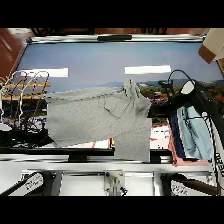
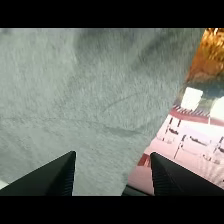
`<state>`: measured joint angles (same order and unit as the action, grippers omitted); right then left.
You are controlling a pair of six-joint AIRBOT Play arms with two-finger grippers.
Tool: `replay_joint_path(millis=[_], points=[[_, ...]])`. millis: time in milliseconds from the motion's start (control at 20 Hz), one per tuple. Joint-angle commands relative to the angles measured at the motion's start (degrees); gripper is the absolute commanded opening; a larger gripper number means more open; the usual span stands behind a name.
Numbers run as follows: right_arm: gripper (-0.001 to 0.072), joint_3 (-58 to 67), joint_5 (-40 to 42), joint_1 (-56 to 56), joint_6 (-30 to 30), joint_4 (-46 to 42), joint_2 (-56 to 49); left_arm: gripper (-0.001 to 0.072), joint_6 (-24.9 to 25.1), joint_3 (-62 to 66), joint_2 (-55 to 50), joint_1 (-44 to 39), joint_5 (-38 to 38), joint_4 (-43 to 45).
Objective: Fold the shirts.
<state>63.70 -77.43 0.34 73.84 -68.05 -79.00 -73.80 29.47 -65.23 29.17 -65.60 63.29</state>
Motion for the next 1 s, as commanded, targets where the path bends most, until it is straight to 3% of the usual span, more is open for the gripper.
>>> replay_joint_path(millis=[0, 200, 450, 550, 750, 800, 900, 950], points=[[0.0568, -6.9, 2.9, -0.2, 2.7, -2.8, 0.0, 0.0035, 0.3, 0.0, 0.0, 0.0, 0.9, 0.1], [0.0568, -9.2, 6.8, -0.1, 4.9, -4.9, -0.4, 0.0034, 1.4, 0.0, 0.0, 0.0, 1.2, 0.1], [0.0566, -9.2, 8.5, -0.1, 3.6, 0.8, -5.7, 0.0034, 1.4, 0.0, 0.1, 0.0, 1.7, 0.1], [0.0427, -9.2, 12.2, -0.1, 4.5, 0.7, -5.8, 0.0034, 1.3, 0.0, 0.0, 0.0, 2.2, -0.2], [0.0425, -9.1, 12.5, -0.1, 2.8, 5.6, -5.8, 0.0034, 2.7, 0.0, 0.0, 0.0, 4.2, -4.1], [0.0375, -9.1, 11.7, -0.1, 2.0, 5.7, -5.8, 0.0034, 2.8, 0.2, 0.0, 0.0, 4.1, -4.4], [0.0191, -9.1, 10.8, -0.1, 1.9, 5.6, -5.8, 0.0034, 2.8, 0.8, 0.0, 0.0, 3.7, -4.5], [0.0066, -9.1, 10.3, -0.1, 1.4, 5.9, -5.8, 0.0033, 2.8, 1.2, 0.1, 0.0, 3.5, -4.6]])
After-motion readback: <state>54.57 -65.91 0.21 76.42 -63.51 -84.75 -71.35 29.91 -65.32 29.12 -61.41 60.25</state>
